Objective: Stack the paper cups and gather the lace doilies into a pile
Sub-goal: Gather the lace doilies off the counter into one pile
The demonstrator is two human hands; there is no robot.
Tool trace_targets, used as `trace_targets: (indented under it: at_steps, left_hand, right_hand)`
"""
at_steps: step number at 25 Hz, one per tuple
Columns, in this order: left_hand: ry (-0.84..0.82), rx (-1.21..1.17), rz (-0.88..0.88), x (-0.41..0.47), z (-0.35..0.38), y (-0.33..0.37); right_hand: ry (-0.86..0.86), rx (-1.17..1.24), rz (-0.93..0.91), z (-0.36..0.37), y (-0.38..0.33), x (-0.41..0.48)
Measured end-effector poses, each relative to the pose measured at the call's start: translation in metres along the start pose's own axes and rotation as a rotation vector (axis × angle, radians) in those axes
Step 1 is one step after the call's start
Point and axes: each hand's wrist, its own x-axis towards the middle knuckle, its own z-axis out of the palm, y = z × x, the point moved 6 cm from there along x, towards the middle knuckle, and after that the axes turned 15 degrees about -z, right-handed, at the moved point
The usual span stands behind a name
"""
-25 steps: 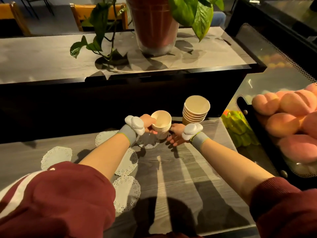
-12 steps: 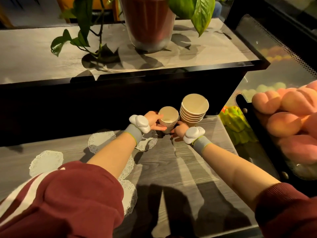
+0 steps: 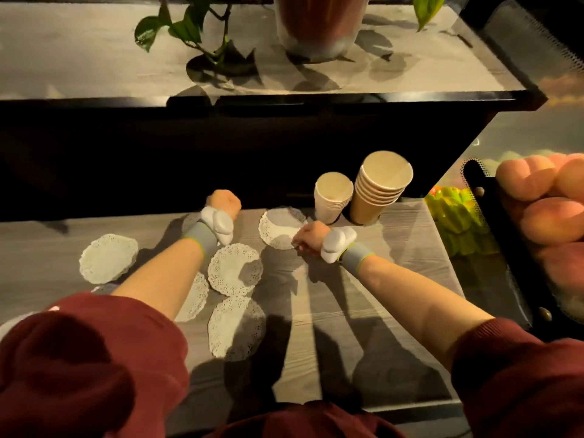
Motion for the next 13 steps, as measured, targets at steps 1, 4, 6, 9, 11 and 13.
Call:
trace_targets:
  at_steps: [1, 4, 6, 9, 11, 13]
  left_hand:
    - [0.072, 0.112, 0.018, 0.007, -0.007, -0.012]
    - [0.151, 0.276, -0.046, 0.034, -0.018, -0.044]
    - [0.148, 0.359, -0.147, 0.046, -0.019, -0.058]
    - [0.141, 0.399, -0.209, 0.054, -0.013, -0.068]
    - [0.132, 0.3, -0.224, 0.057, -0.014, -0.071]
    - [0.094, 0.296, -0.274, 0.06, -0.013, -0.077]
  right_hand:
    - [0.031, -0.094, -0.092, 0.004, -0.011, 0.004]
    - [0.081, -0.213, -0.178, 0.013, -0.033, 0.018]
    - [0.109, -0.318, -0.221, 0.013, -0.035, 0.032]
    - [0.213, -0.476, -0.141, 0.011, -0.031, 0.045]
    - [0.218, -0.54, -0.044, 0.013, -0.026, 0.049]
    - [0.21, -0.473, 0.029, 0.011, -0.019, 0.05]
